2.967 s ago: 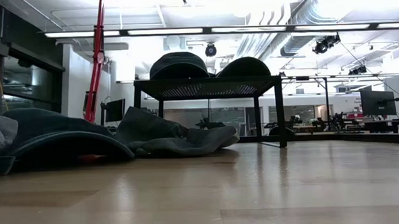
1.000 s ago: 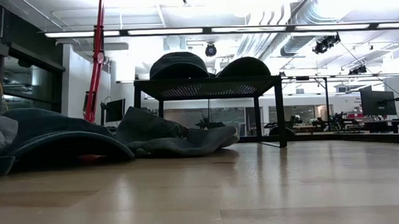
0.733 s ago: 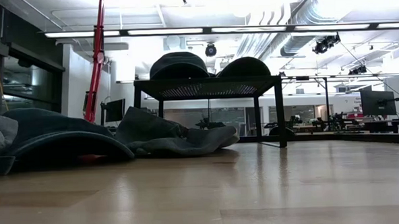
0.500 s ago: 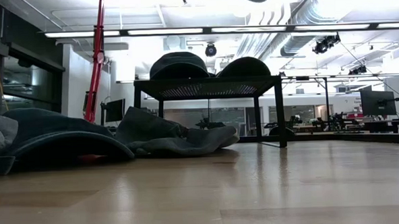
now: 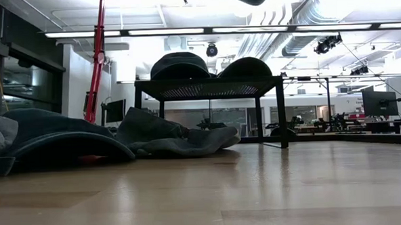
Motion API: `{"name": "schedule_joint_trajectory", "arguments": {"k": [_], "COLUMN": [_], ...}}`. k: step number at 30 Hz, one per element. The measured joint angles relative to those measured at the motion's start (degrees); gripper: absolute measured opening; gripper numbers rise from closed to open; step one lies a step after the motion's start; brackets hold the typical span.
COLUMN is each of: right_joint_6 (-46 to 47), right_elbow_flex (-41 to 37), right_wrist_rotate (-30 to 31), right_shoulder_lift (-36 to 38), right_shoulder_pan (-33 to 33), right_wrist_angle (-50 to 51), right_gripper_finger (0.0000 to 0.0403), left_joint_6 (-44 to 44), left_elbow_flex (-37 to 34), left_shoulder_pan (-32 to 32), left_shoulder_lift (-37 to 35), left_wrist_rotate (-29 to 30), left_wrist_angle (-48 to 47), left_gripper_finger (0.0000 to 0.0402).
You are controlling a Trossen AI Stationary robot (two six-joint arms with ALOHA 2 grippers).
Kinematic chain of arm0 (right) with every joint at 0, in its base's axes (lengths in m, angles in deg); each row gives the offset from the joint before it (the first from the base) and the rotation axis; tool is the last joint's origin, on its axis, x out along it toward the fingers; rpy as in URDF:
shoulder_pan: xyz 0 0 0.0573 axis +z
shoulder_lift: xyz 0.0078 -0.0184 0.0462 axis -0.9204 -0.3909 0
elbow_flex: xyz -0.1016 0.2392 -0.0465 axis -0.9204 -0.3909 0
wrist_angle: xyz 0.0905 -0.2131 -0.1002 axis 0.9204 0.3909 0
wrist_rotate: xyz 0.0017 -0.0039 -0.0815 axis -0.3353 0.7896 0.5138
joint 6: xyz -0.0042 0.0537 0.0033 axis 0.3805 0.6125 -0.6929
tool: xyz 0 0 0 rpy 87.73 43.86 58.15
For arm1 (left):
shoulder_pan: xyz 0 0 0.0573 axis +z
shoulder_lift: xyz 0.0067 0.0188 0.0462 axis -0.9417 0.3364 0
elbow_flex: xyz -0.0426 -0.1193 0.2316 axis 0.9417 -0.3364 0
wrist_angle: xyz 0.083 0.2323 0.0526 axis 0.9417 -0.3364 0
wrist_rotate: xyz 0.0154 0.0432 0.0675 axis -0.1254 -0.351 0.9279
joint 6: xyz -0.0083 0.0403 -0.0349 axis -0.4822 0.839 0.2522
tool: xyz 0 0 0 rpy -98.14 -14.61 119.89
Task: Pick & Place hat
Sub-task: Stack the right blue cap on top of the blue cap on the shelf
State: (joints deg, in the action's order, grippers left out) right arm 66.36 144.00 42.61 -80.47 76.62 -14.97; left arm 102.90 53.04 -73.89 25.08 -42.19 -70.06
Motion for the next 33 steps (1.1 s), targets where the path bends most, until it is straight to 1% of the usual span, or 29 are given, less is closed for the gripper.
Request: {"name": "schedule_joint_trajectory", "arguments": {"k": [8, 13, 20, 22, 24, 27, 33], "right_joint_6": [0.0, 0.0, -0.6, -0.7, -0.7, -0.7, -0.7], "right_elbow_flex": [0.0, 0.0, 0.0, 0.0, 0.0, 0.0, 0.0], "right_wrist_rotate": [0.5, 0.6, 1.0, 1.0, 1.0, 1.0, 1.1], "right_shoulder_lift": [-0.2, -0.2, -0.2, -0.2, -0.2, -0.2, -0.2], "right_shoulder_pan": [0.0, 0.0, 0.0, 0.0, 0.0, 0.0, 0.0], "right_wrist_angle": [-0.9, -1.0, -3.0, -3.1, -3.1, -3.1, -3.1], "right_gripper_finger": [0.0006, 0.0006, 0.0006, 0.0006, 0.0005, 0.0006, 0.0006], "left_joint_6": [0.0, 0.0, -0.1, -0.4, -0.5, -0.7, -1.2], "left_elbow_flex": [0.0, 0.0, 0.0, 0.0, 0.0, 0.0, 0.0], "left_shoulder_pan": [0.0, 0.0, 0.1, 0.1, 0.0, 0.0, 0.0], "left_shoulder_lift": [0.0, 0.0, 0.0, 0.0, 0.0, 0.0, 0.0], "left_wrist_rotate": [0.3, 2.6, 3.3, 3.4, 4.3, 5.4, 5.4], "left_wrist_angle": [-1.2, -1.7, -1.3, -1.2, -1.3, -1.2, -1.2], "left_gripper_finger": [0.0221, 0.0220, 0.0220, 0.0214, 0.0199, 0.0166, 0.0077]}}
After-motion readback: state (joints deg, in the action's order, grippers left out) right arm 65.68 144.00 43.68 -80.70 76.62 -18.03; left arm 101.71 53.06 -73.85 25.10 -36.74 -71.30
